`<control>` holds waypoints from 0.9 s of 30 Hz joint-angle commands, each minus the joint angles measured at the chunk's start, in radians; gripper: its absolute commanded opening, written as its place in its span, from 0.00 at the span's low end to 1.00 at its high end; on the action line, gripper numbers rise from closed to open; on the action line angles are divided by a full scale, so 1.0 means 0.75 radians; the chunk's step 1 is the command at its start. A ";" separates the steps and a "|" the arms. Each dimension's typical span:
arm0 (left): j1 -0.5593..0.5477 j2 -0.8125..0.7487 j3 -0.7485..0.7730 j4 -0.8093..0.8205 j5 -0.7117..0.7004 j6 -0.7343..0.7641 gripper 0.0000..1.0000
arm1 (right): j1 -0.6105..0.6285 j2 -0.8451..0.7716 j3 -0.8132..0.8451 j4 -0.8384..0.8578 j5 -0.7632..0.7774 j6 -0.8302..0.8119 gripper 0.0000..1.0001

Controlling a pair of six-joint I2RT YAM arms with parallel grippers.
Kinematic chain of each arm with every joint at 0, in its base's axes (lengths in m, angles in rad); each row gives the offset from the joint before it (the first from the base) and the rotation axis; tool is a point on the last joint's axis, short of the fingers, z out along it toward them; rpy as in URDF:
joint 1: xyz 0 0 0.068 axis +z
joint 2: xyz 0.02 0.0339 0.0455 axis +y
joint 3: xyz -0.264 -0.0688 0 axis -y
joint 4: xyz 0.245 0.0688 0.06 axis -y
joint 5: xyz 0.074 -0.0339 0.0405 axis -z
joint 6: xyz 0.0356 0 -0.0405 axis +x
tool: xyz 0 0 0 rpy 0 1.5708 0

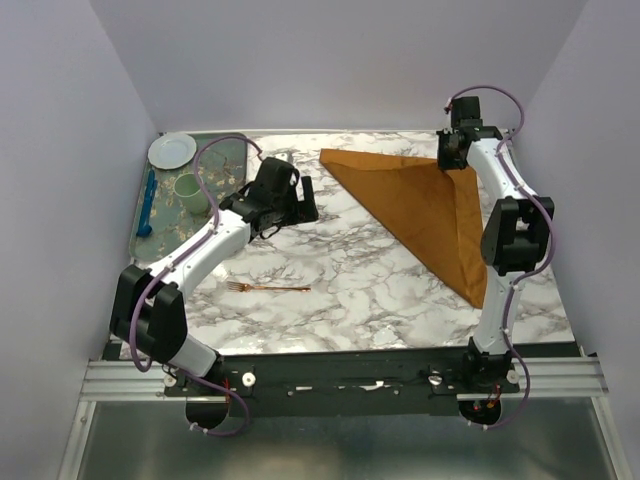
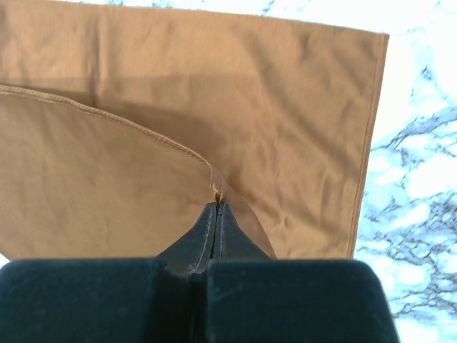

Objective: Fold the napkin, place the utensils inside, and roll it up
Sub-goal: Fold the napkin

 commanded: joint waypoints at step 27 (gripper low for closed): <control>0.066 0.082 0.078 -0.020 0.038 0.027 0.99 | -0.187 0.369 0.435 -0.068 -0.034 -0.023 0.01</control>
